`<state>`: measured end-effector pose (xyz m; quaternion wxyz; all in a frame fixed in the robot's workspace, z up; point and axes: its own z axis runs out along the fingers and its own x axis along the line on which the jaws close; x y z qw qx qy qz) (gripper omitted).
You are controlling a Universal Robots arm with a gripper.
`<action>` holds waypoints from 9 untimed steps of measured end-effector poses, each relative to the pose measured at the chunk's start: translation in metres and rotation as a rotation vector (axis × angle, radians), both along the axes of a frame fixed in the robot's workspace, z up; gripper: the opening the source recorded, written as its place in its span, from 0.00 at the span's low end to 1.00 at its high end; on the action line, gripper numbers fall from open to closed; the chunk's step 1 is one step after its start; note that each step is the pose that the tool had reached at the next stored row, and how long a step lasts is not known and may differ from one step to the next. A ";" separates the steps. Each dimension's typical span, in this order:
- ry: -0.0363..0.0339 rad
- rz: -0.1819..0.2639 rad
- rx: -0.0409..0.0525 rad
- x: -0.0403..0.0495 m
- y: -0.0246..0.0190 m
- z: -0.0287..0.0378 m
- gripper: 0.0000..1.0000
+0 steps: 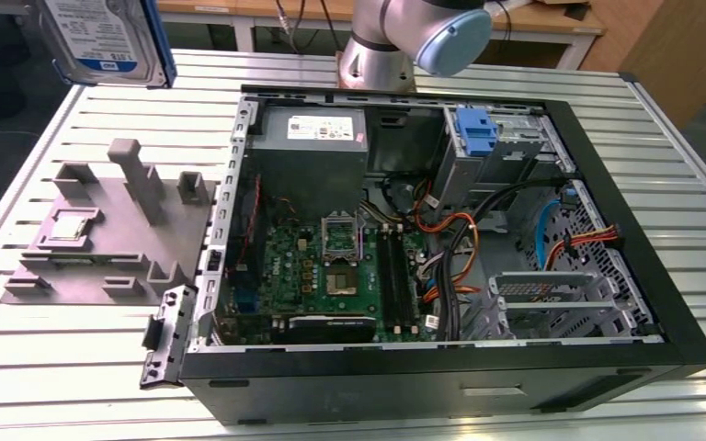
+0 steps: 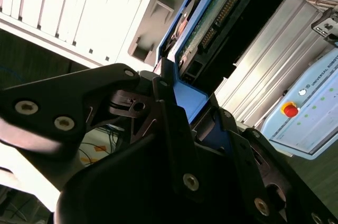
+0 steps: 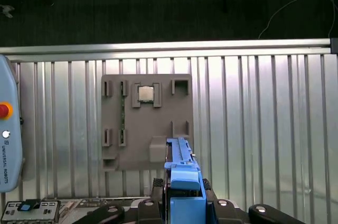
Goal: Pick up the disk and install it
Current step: 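Pick up the disk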
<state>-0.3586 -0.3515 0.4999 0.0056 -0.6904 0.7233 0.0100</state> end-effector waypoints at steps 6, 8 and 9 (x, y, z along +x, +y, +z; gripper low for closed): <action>0.0000 0.000 0.0000 0.0079 0.0000 0.0000 0.36; 0.0000 0.000 0.0000 0.0088 0.0000 0.0000 0.36; 0.0000 0.000 0.0000 0.0089 0.0000 0.0000 0.36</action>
